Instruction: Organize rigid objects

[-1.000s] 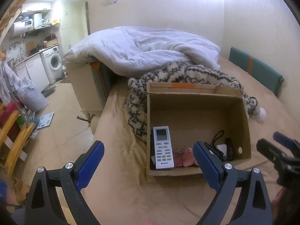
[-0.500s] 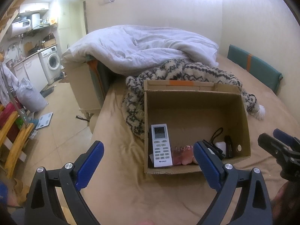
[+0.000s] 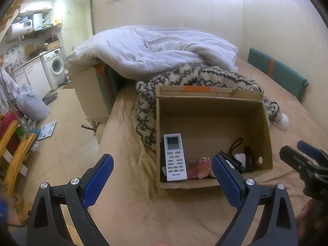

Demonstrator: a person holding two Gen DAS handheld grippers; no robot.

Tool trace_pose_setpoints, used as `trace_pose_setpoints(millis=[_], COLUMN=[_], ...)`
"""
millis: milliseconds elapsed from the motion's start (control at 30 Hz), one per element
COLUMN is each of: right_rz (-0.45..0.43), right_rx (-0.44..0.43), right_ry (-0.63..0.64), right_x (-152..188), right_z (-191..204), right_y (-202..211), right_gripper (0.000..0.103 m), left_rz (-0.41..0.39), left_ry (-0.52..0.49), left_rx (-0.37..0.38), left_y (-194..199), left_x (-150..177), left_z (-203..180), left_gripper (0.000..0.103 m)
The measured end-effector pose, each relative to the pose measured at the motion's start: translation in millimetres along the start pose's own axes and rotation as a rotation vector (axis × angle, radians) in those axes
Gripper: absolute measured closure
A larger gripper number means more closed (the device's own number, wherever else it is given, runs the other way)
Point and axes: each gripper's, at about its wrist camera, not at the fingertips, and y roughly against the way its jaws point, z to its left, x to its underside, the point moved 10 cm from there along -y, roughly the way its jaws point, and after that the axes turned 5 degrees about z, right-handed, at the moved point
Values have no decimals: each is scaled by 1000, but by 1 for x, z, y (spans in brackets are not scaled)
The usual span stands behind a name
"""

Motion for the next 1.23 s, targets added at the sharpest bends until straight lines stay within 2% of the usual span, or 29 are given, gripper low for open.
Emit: trace_pose_setpoints(millis=[1233], right_rz=[-4], right_rx=[-9], right_ry=[9], right_x=[-1], right_z=[3], right_y=[5], right_gripper=[0], left_rz=[-2], left_ry=[-7], left_rx=[0], left_y=[-1], left_x=[4], left_z=[0], left_gripper=[7])
